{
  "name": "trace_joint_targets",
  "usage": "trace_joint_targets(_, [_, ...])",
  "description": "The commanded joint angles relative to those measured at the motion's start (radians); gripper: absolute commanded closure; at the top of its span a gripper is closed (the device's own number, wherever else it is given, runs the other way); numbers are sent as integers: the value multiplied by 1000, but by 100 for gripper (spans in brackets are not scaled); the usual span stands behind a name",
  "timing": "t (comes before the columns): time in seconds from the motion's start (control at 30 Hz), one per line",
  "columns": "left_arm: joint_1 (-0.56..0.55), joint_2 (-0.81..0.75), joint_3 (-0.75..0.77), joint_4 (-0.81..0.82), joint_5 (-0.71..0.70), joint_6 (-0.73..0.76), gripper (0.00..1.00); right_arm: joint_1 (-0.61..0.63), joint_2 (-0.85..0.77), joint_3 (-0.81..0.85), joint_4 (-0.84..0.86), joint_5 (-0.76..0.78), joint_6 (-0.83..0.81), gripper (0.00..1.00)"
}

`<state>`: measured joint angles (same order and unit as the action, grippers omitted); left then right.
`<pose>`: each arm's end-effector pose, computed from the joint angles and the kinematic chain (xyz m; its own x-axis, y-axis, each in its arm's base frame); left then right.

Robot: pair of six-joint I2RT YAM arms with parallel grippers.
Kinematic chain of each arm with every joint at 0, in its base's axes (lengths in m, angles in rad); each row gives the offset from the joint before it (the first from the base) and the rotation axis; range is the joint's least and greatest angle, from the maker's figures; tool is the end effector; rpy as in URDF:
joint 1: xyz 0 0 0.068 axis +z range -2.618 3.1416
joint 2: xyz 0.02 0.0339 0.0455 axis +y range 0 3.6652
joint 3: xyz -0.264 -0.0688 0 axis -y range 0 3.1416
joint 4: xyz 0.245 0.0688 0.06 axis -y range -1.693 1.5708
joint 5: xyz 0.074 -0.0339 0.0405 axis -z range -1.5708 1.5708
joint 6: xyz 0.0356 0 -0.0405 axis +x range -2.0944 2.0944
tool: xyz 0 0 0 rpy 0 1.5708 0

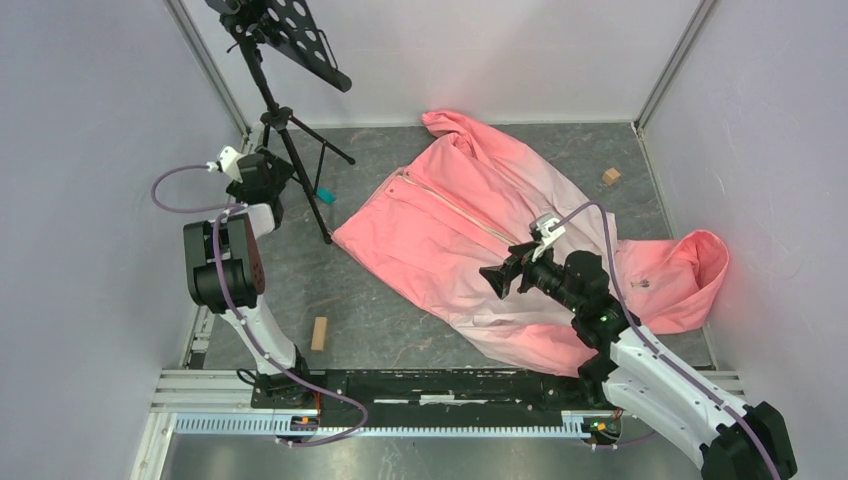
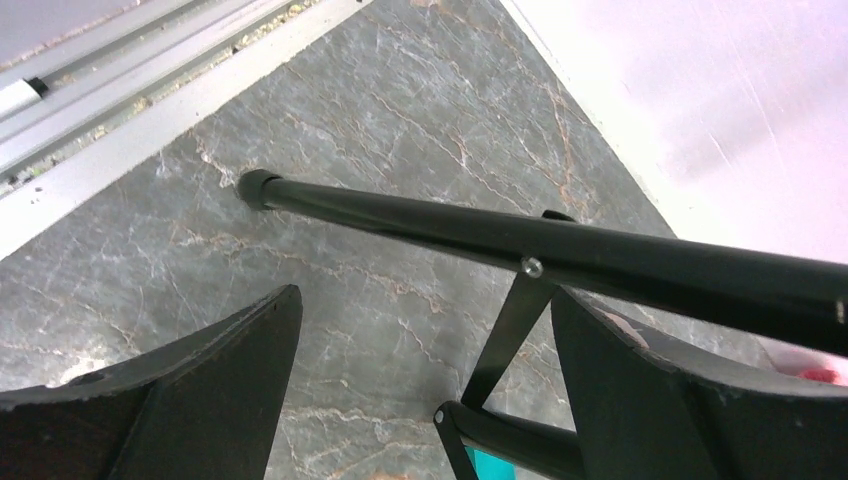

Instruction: Zip up the jacket

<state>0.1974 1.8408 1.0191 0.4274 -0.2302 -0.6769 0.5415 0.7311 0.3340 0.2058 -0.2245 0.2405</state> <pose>0.3921 0.0867 0.1876 -0.0447 -0.6309 -0.7746 -0.5458 0.6648 -0.5100 0.1496 0.0992 0.2297 -0.3225 0.0770 -0.9434 -0.6311 0.7253 0.2750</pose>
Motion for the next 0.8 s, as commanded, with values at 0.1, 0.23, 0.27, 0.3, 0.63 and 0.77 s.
trace_joint_targets(0.1, [-2, -12, 76, -73, -12, 88, 0, 2, 27, 56, 47, 19, 11, 3])
trace_joint_targets(0.23, [-1, -92, -30, -111, -25, 45, 0, 1, 58, 53, 88, 10, 21, 3])
trace_joint_targets(0.27, [2, -116, -58, -125, -27, 31, 0, 2, 67, 51, 100, 4, 22, 3])
trace_joint_targets(0.3, [3, -136, -76, -159, -40, 14, 0, 2, 77, 51, 108, 1, 22, 3])
trace_joint_targets(0.63, [5, -388, -139, -678, -79, -229, 0, 2, 259, 121, 204, -18, 21, 3])
trace_joint_targets(0.77, [7, -501, -116, -980, -115, -345, 0, 1, 431, 155, 355, 36, 92, 3])
